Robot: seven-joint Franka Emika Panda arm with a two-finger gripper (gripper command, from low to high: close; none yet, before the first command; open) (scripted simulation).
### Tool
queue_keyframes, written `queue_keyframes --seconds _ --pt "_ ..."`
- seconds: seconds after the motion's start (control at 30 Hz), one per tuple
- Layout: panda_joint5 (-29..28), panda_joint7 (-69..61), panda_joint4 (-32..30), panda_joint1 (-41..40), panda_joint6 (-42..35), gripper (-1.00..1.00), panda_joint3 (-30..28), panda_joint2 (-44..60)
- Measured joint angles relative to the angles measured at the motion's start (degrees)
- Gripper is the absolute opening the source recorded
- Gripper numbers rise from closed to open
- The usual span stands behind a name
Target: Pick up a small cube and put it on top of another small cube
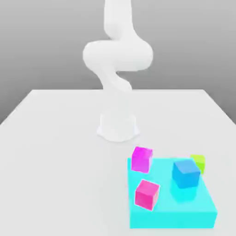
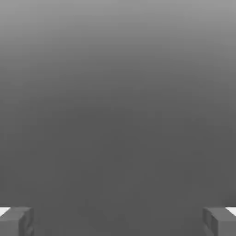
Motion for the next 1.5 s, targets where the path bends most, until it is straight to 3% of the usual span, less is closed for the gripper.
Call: queue_keyframes --seconds 0.43,0.6,0.7,0.8,0.97,1.0,1.23,1.3,1.4,1.5 --pt "6.4 28.0 -16.7 6.3 17.4 0.0 21.2 24.2" --pt "3.5 42.4 -23.1 8.4 24.3 0.0 29.2 34.1" --pt "-2.8 54.2 -26.9 10.5 28.3 0.0 31.9 40.6" --pt "-15.4 65.9 -27.2 15.9 32.5 0.0 25.5 47.5" --pt "-30.6 77.9 -24.5 31.7 39.9 0.0 6.4 57.7" --pt "-31.6 78.8 -24.2 33.6 40.9 -1.0 4.3 58.8" --pt "-31.5 78.6 -24.2 33.5 40.8 -1.0 4.4 58.7" --pt "-27.3 75.4 -25.2 29.5 38.5 -1.0 9.3 55.6" --pt "-16.6 67.3 -26.9 24.1 34.4 -1.0 17.3 49.6" --pt "-6.1 58.4 -27.9 24.1 30.1 -1.0 19.5 43.8"
